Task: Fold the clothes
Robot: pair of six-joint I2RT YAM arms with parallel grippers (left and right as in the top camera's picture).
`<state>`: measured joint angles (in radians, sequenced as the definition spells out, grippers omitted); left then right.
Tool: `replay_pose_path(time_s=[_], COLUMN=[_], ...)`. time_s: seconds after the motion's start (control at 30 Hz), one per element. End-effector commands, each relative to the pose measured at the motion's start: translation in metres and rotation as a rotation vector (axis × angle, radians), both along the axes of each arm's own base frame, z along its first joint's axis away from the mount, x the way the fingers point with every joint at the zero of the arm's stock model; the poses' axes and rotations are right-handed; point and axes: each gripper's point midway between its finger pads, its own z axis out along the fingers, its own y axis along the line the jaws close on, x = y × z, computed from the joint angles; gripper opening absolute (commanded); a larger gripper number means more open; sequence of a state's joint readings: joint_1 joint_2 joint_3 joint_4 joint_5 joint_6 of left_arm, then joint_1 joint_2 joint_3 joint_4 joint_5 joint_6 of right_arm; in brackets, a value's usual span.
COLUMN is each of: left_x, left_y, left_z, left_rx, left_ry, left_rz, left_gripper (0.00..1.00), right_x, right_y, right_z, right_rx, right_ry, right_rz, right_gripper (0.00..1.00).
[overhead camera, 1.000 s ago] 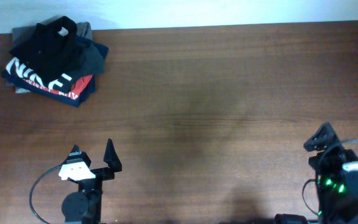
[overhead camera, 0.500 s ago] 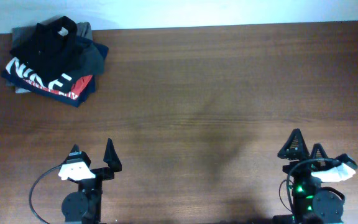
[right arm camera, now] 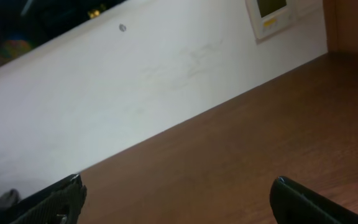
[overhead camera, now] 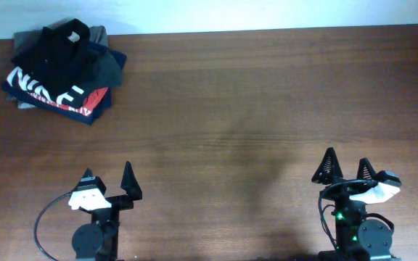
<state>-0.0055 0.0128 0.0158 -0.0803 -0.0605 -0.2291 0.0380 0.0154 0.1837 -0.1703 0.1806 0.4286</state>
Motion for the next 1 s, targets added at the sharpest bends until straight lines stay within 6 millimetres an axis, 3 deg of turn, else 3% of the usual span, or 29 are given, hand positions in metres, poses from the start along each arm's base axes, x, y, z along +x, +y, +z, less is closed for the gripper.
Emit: replay_pose_path(time_s=[0.0, 0.3, 0.5, 0.97], left_x=[0.000, 0.000, 0.000, 0.000], left_y=[-0.001, -0.001, -0.001, -0.001], left_z=[-0.002, -0.002, -0.002, -0.001], left_rx=[-0.002, -0.002, -0.002, -0.002], left_ry=[-0.001, -0.001, -0.001, -0.001], left_rz=[-0.005, -0.005, -0.005, -0.005], left_gripper=[1.00, 0.99, 0.99, 0.99], right_x=[0.003, 0.012, 0.015, 0.014], right_y=[0.011, 0.033, 0.035, 0.038], right_z=[-0.010, -0.031, -0.051, -0.062], right_rx=[-0.033, -0.097, -0.124, -0.420], right_ry=[0.015, 0.002, 0.040, 0.093], right_rz=[0.052, 0.173, 0.187, 0.217], right_gripper=[0.99, 0.99, 0.99, 0.99])
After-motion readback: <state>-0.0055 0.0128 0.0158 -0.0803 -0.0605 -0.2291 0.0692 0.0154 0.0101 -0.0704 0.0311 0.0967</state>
